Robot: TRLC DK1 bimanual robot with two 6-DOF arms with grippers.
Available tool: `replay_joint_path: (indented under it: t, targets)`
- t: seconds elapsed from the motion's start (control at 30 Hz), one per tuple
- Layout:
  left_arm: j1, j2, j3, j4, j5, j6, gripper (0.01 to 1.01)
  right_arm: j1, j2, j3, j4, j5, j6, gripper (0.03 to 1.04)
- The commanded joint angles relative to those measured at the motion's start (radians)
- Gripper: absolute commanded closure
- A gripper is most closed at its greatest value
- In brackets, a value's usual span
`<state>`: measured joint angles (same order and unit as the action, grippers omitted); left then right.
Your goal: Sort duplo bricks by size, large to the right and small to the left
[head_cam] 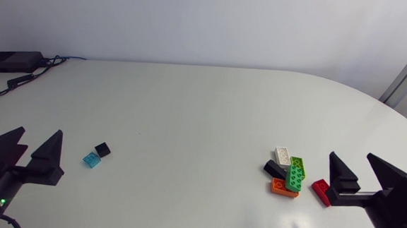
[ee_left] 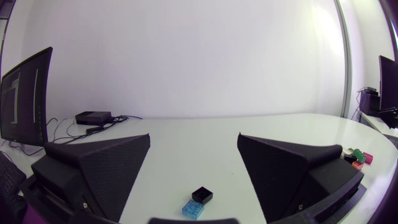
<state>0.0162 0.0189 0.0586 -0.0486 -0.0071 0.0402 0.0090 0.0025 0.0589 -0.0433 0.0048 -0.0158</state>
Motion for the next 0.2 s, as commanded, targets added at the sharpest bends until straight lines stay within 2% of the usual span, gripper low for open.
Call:
replay_joint_path:
  t: [0.0, 0.17]
  targets:
    - [-0.015, -0.018, -0.055, 0.045, 0.007, -0.039, 0.056, -0.009, -0.003, -0.056, 0.039, -0.004, 0.015, 0.06]
    - [-0.016, -0.019, -0.059, 0.049, 0.007, -0.04, 0.056, -0.009, -0.002, -0.059, 0.043, -0.005, 0.016, 0.06]
